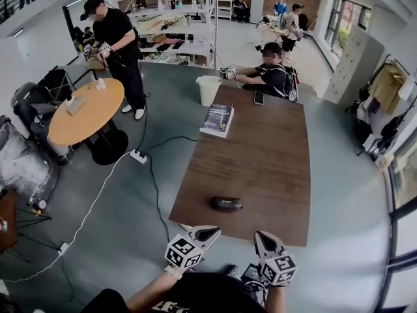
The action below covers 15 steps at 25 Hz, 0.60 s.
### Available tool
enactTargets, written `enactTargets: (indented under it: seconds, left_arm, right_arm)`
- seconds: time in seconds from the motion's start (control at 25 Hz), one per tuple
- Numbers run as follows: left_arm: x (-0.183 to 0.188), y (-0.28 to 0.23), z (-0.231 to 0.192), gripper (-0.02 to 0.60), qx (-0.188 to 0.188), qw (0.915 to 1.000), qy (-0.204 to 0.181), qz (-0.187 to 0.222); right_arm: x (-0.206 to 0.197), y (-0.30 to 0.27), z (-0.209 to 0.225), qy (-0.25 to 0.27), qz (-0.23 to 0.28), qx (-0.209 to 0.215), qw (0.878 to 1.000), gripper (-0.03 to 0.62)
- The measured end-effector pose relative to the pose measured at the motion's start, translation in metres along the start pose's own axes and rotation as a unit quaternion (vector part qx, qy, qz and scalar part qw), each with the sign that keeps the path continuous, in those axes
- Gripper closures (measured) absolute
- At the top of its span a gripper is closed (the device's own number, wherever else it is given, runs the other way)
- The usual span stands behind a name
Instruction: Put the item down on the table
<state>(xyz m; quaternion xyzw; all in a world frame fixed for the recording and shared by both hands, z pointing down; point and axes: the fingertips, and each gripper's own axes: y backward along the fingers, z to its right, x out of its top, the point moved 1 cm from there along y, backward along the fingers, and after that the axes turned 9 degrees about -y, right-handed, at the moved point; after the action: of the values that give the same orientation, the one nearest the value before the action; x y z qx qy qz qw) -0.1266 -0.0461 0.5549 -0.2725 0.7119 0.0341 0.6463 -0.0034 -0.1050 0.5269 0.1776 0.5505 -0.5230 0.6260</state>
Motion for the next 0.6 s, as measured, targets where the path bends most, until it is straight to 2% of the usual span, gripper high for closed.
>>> enactTargets:
  seconds: [0.24, 0.6]
  left_arm:
    - [-0.005, 0.015, -0.012, 0.575, 0.003, 0.9999, 0.01, 0.006]
    - [-0.005, 0.013, -0.014, 0.575, -0.005, 0.9999, 0.01, 0.006]
  right_arm:
    - [0.0, -0.017, -0.017, 0.008, -0.01, 0.008, 1.0, 0.608]
    - [-0.001, -0.025, -0.029, 0.012, -0.013, 0.018, 1.0, 0.608]
